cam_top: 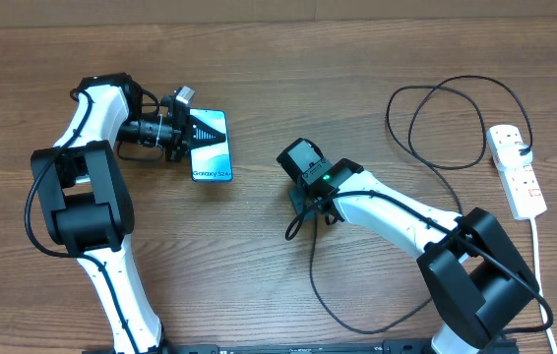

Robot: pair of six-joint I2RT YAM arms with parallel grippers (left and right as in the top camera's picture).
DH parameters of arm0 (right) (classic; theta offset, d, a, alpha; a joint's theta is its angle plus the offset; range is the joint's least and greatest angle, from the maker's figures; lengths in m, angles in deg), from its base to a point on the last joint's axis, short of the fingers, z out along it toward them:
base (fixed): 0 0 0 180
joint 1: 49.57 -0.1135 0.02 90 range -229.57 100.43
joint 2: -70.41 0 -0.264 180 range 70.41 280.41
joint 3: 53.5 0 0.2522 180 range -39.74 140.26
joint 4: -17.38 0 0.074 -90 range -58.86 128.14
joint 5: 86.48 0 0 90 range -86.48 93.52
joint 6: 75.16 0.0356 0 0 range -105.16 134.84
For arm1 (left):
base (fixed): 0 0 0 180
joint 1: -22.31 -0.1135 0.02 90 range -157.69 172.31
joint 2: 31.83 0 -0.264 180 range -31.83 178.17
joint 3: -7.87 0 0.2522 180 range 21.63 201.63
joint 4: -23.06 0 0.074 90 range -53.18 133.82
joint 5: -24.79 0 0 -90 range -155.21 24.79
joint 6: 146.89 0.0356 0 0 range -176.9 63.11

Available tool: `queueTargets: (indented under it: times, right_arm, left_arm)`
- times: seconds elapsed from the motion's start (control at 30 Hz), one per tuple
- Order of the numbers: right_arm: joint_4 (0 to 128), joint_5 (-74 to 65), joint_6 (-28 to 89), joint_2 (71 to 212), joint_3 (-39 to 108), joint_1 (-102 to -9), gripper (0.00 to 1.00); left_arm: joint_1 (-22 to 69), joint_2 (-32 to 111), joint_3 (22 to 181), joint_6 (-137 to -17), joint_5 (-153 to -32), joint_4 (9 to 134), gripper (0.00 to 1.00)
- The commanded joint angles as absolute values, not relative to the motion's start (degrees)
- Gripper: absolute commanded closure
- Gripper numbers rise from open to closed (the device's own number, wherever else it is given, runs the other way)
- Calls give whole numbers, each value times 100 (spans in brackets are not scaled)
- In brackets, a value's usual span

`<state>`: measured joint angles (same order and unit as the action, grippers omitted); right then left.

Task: Plug charger to phone and switch on socket
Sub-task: 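Close the right gripper on the plug and lift it, then raise the phone upright with the left gripper and carry the plug toward it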

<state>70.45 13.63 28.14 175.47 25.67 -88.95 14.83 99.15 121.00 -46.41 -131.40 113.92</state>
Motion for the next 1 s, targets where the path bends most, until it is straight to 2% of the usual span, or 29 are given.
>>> queueTargets:
  times: [0.0, 0.3, 0.7, 0.97]
  right_arm:
    - [7047, 1634, 2650, 17413, 2587, -8912, 96]
    - [6947, 1636, 2071, 17413, 2504, -8908, 96]
    - [7108, 1544, 2075, 17416, 2163, -8877, 96]
    - [7117, 1059, 2073, 17416, 1765, -8425, 96]
  left_arm:
    - [1559, 9882, 12111, -4528, -13317, 11412, 95]
    - [1559, 9882, 12111, -4528, -13254, 11416, 96]
    - [1559, 9882, 12111, -4530, -13221, 11418, 96]
    - [1559, 9882, 12111, -4530, -13221, 11418, 96]
